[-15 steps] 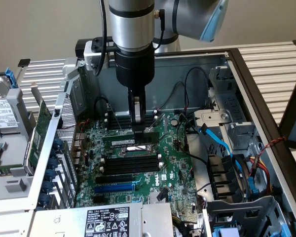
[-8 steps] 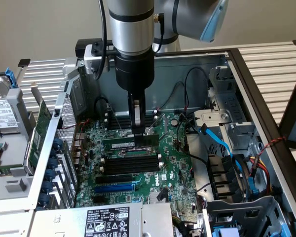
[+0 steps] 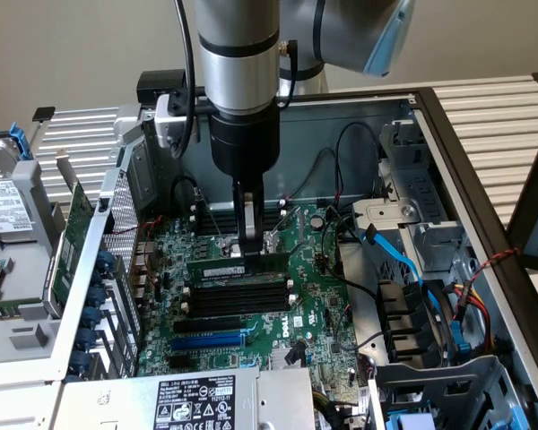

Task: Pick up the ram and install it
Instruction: 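Insert the ram into the slot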

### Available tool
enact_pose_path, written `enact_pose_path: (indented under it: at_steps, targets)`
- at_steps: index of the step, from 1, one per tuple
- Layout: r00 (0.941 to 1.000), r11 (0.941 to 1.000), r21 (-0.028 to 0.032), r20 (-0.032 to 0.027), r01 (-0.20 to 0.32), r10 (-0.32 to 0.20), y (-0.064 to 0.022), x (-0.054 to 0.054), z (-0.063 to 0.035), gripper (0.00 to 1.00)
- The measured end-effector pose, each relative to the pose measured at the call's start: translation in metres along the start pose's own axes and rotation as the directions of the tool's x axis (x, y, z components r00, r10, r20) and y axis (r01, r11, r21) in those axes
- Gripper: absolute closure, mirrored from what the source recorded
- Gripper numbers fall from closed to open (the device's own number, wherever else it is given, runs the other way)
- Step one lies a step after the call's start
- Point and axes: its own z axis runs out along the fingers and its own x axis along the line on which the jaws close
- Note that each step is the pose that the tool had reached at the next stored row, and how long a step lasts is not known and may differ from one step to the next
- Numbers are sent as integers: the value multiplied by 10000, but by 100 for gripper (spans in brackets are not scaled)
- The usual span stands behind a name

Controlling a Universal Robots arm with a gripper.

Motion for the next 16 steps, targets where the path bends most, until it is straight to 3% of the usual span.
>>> enact_pose_path:
  at_steps: [9,16]
  targets:
    - [10000,10000,-11,0,-1,1,0,7,46,87]
    - [10000,10000,-54,-2,1,-1,0,22,83,87]
